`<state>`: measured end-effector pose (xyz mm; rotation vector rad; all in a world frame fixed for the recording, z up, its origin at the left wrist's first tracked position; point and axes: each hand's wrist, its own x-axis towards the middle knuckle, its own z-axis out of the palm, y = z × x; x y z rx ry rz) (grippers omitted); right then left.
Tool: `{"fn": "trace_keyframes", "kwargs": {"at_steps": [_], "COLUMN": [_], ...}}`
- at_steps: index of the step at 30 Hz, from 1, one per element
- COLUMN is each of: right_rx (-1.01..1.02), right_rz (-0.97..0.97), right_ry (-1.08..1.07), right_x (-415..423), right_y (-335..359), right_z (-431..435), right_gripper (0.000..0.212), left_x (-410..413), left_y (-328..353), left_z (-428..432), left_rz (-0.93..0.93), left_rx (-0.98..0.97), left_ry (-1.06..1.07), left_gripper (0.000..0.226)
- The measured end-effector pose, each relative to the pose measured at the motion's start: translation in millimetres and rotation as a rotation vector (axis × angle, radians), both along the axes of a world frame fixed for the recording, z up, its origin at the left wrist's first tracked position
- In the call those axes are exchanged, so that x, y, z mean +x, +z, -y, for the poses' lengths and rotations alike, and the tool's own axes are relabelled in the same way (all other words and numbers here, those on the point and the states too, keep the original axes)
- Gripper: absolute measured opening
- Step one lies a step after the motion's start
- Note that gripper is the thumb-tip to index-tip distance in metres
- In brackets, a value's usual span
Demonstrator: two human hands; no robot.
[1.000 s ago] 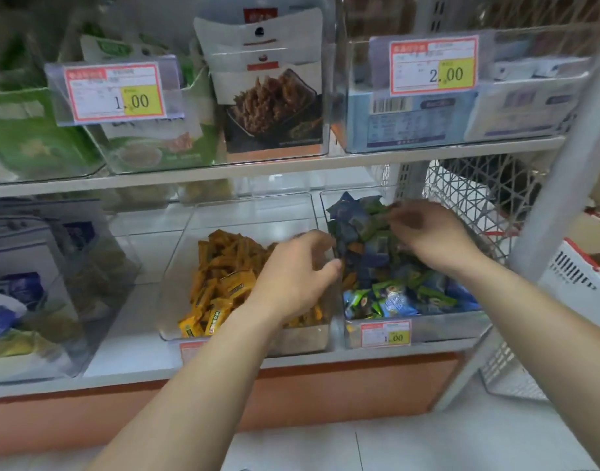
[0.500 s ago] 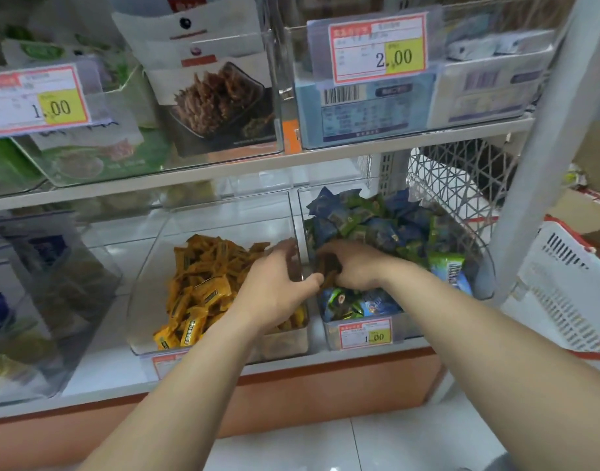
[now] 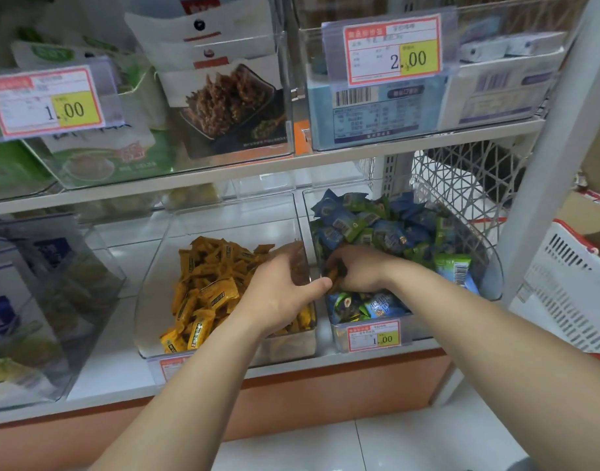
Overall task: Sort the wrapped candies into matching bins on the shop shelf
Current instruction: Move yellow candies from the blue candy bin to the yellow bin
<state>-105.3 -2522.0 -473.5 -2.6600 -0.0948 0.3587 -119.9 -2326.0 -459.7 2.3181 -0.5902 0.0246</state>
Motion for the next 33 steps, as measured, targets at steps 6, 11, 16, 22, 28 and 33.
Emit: {"fn": "trace_keyframes", "kwargs": {"at_steps": [6, 11, 16, 22, 28, 33], "right_rx": [0.010, 0.093, 0.153, 0.325, 1.070, 0.457], "right_rz": [-0.017, 0.038, 0.154, 0.409, 0.354, 0.418], "right_ry": [-0.044, -0.057, -0.047, -0.142, -0.159, -0.143], "right_x": [-1, -3, -13, -35, -63, -55], "right_y": [0, 0, 15, 61, 71, 42], "right_z": [1, 6, 8, 19, 10, 18], "right_gripper": [0.024, 0.022, 0.025, 0.024, 0.017, 0.007], "left_x": [-2, 0, 2, 0, -16, 6], "left_y": [-1, 1, 0, 16, 33, 26], "left_z": [-2, -2, -3, 2, 17, -23], "left_rz": [-0.028, -0.069, -0.077, 0.189, 0.199, 0.159], "left_rx": [-0.033, -0.022, -0.028, -0.025, -0.319, 0.027], "left_ry": [-0.006, 0.006, 0.014, 0.063, -0.127, 0.159], "left_gripper": [0.071, 0.084, 0.079, 0.070, 0.034, 0.044]}}
